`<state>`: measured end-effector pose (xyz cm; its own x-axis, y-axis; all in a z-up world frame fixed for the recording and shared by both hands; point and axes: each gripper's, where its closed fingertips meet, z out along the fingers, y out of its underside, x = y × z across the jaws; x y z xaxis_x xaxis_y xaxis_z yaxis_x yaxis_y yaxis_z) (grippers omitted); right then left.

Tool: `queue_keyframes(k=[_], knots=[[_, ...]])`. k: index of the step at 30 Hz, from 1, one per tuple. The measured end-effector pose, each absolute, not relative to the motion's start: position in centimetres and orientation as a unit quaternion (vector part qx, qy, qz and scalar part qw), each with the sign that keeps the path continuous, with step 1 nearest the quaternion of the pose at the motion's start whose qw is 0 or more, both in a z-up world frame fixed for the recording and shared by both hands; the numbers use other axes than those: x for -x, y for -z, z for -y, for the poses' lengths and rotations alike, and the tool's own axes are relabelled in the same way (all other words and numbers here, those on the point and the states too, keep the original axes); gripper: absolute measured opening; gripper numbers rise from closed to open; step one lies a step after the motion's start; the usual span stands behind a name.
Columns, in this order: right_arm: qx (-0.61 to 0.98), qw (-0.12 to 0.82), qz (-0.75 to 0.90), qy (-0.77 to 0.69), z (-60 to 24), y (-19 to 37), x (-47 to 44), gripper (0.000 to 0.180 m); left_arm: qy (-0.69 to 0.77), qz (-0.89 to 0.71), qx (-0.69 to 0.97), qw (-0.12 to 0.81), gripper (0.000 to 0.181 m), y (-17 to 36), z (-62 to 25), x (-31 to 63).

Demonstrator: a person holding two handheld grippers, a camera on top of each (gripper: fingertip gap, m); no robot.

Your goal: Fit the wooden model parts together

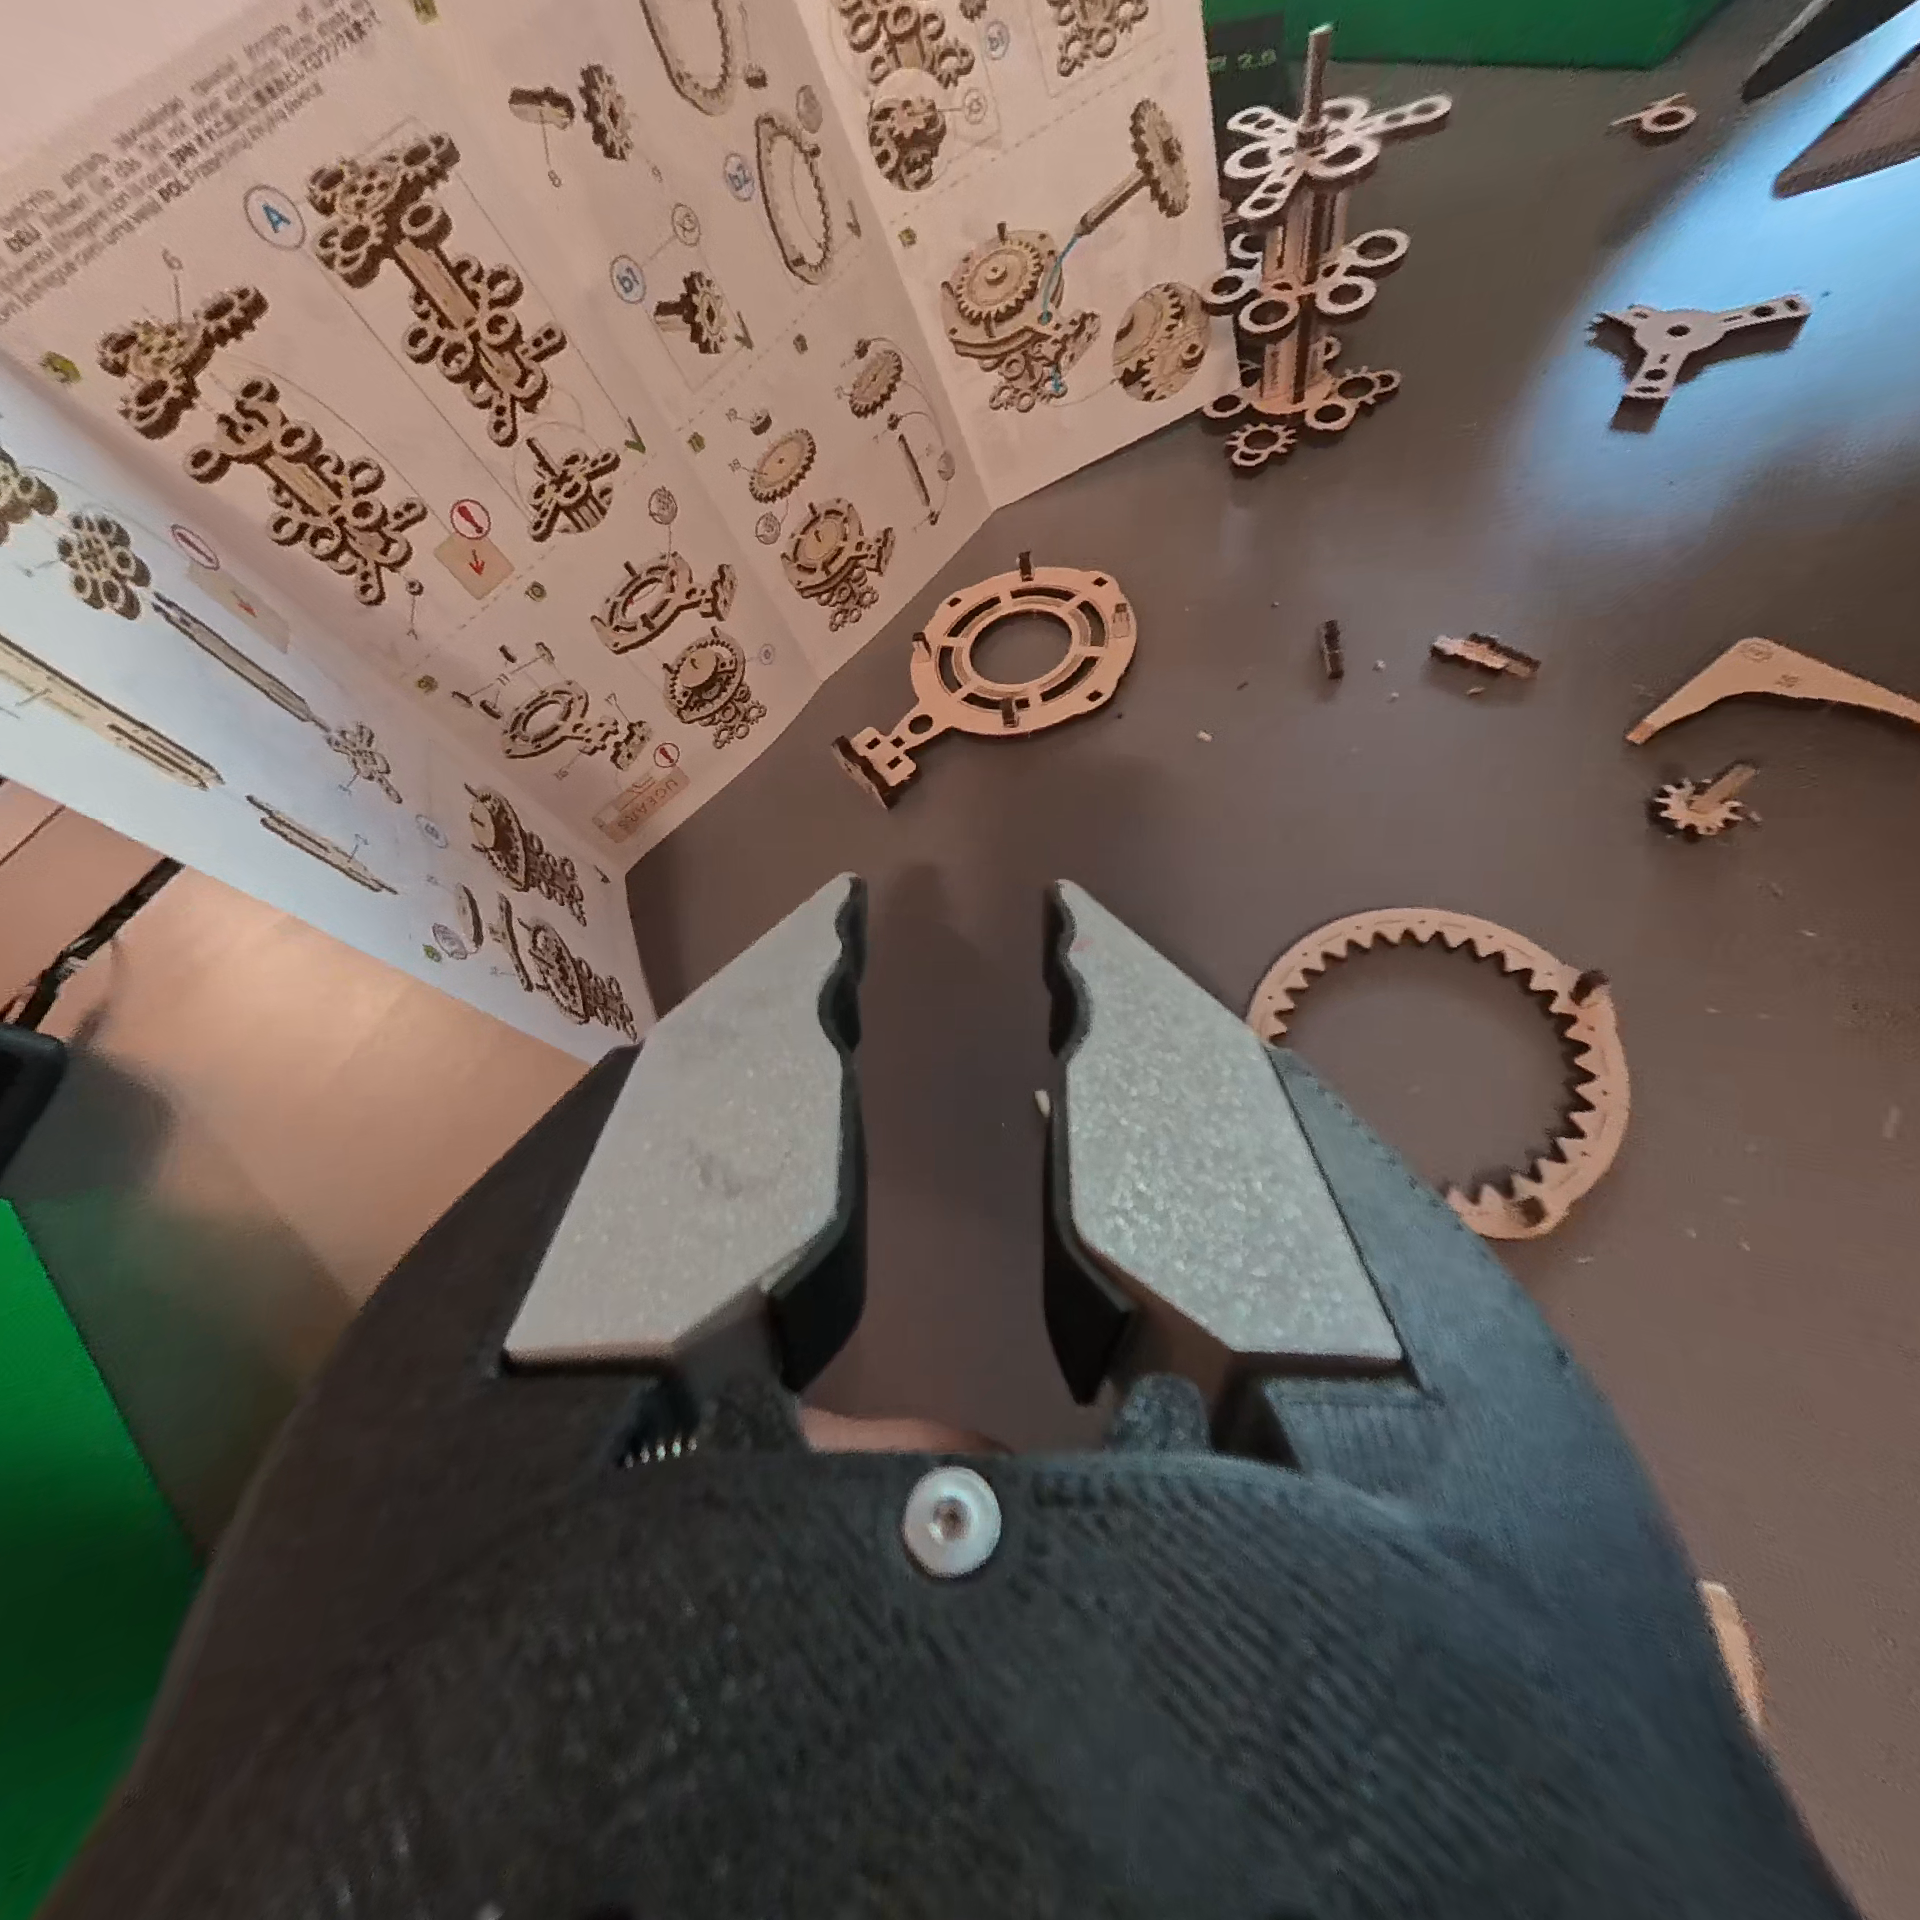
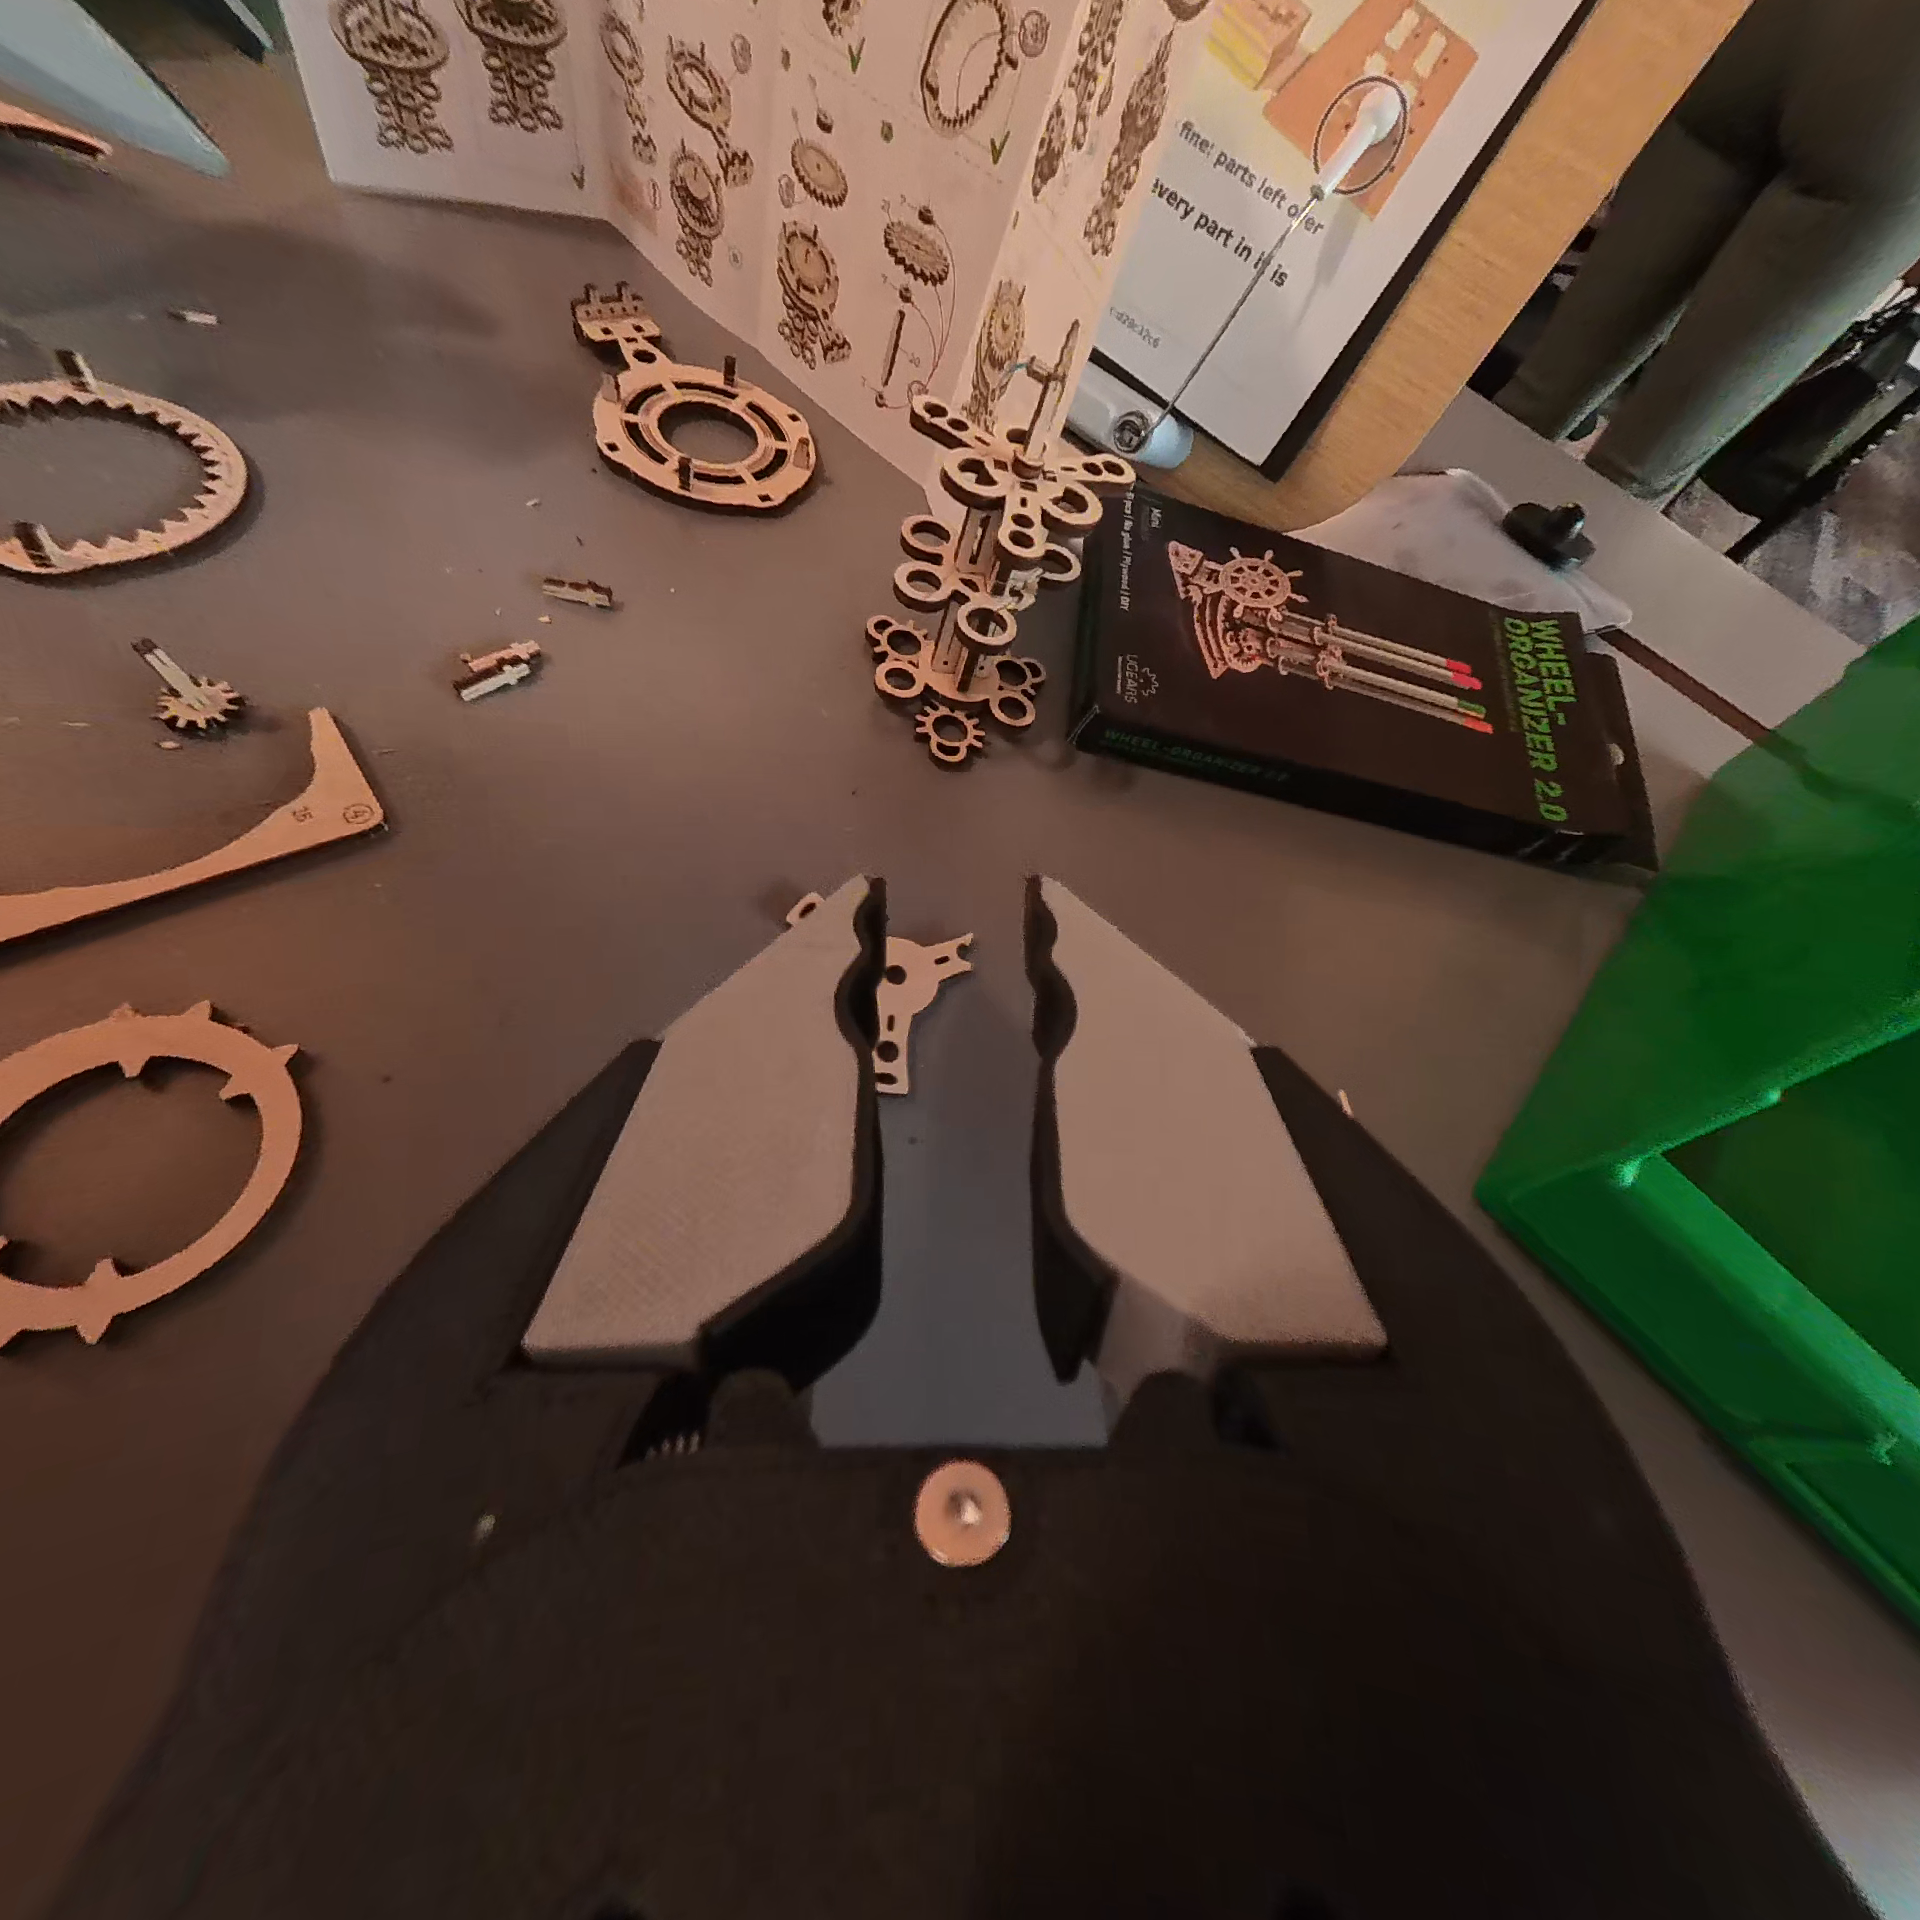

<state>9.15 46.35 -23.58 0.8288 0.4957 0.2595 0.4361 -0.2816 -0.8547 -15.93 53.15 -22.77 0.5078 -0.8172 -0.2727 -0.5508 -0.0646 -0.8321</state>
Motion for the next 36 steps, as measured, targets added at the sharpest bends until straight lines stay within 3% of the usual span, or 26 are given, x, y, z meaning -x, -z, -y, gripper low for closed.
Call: queue_keyframes(k=[24, 36], knots=[[0.797, 0.521, 0.304, -0.029, -45.8, 23.7, -8.7, 0.028, 0.14, -0.46, 0.712, 0.511, 0.03, 22.6, -53.3, 15.6], [0.793, 0.525, 0.309, -0.033, -45.6, 23.6, -8.3, 0.028, 0.191, -0.41, 0.708, 0.542, 0.031, 19.8, -52.5, 15.5]])
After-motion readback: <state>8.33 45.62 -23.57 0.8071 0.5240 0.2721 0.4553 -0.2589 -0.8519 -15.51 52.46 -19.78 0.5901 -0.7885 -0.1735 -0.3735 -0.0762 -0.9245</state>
